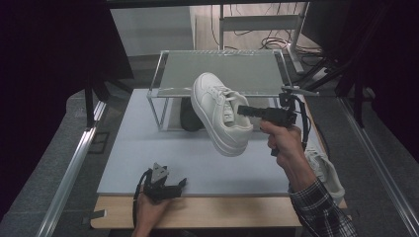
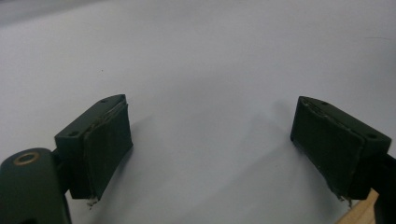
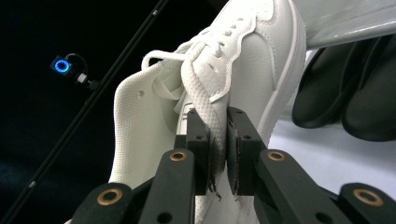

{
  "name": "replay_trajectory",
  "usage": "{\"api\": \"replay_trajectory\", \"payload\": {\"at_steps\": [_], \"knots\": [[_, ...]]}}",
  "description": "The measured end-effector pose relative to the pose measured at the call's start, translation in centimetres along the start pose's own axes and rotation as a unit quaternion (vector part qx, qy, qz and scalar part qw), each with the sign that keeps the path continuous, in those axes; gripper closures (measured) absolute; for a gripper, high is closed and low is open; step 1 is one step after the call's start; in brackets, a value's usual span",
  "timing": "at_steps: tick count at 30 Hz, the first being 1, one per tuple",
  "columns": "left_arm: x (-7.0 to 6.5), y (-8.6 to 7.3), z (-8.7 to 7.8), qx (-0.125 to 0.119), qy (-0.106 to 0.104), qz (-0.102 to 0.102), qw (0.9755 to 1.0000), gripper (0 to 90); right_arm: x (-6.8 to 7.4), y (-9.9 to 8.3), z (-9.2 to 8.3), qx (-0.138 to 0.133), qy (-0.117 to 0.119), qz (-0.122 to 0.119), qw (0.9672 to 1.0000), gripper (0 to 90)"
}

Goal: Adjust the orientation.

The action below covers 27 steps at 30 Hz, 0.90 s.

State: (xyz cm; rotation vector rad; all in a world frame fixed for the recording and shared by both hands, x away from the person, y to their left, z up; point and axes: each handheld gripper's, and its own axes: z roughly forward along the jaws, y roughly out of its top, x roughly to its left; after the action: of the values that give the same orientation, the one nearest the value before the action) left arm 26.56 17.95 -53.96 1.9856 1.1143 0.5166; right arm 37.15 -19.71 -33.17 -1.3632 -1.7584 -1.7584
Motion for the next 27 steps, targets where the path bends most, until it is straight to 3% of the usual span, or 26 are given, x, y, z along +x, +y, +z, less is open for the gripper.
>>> {"api": "replay_trajectory", "payload": {"at_steps": [21,27], "knots": [[0.0,0.0,0.0,0.0,0.0,-0.001,1.0,12.2,-1.1,2.6,2.1,-0.033,-0.037,0.018,0.9986,80.5],[0.0,0.0,0.0,0.0,0.0,-0.001,1.0,12.2,-1.2,3.2,2.8,-0.034,-0.047,0.013,0.9982,80.5]]}}
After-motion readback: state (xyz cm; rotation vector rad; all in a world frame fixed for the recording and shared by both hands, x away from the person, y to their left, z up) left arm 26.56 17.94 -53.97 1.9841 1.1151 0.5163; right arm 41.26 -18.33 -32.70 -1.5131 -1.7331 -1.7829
